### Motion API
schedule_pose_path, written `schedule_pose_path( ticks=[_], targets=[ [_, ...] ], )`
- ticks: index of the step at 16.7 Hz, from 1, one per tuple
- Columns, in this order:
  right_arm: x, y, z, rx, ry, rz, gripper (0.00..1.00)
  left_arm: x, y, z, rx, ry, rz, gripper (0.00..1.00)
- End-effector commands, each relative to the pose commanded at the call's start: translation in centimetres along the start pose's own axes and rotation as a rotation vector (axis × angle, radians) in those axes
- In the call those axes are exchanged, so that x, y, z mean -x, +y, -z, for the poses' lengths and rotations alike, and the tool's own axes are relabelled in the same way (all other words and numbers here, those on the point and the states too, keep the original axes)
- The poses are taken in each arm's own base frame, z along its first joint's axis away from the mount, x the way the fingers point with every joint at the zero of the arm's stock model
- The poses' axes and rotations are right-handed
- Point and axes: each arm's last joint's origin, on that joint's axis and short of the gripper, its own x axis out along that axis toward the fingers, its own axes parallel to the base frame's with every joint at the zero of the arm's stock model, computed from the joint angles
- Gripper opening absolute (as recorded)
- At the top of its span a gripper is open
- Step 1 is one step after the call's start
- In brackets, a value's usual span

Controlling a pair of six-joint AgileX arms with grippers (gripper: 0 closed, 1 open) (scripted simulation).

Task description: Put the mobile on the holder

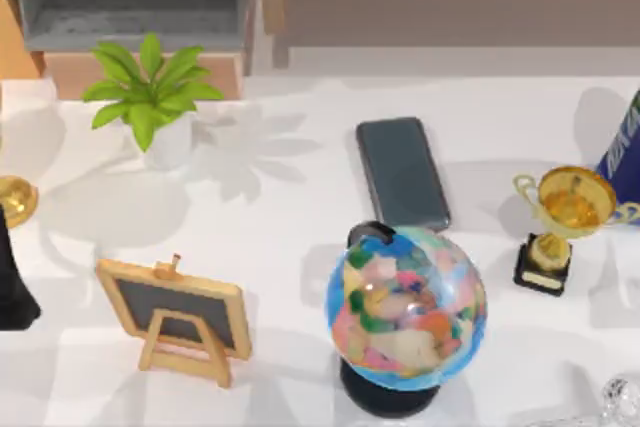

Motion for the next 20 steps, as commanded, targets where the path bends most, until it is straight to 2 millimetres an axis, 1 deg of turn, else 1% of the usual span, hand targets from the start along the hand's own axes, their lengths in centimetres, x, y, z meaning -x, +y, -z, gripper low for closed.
schedule_pose_path(
  ticks=[3,5,8,11,13,15,18,20],
  targets=[
    [0.0,0.1,-0.2,0.0,0.005,-0.008,1.0,0.0,0.0,0.0,0.0,0.0,0.0,1.0],
    [0.0,0.4,-1.0,-0.003,0.033,-0.048,1.0,0.0,0.0,0.0,0.0,0.0,0.0,1.0],
    [-0.2,1.3,-4.0,-0.016,0.119,-0.153,1.0,0.0,0.0,0.0,0.0,0.0,0.0,1.0],
    [-1.2,2.6,-8.3,-0.04,0.256,-0.27,1.0,0.0,0.0,0.0,0.0,0.0,0.0,1.0],
    [-2.6,3.9,-11.4,-0.058,0.365,-0.341,1.0,0.0,0.0,0.0,0.0,0.0,0.0,1.0],
    [-4.7,5.5,-14.7,-0.075,0.479,-0.404,1.0,0.0,0.0,0.0,0.0,0.0,0.0,1.0],
    [-8.8,8.8,-18.7,-0.094,0.643,-0.477,1.0,0.0,0.0,0.0,0.0,0.0,0.0,1.0],
    [-12.1,11.5,-20.7,-0.099,0.741,-0.512,1.0,0.0,0.0,0.0,0.0,0.0,0.0,1.0]
  ],
)
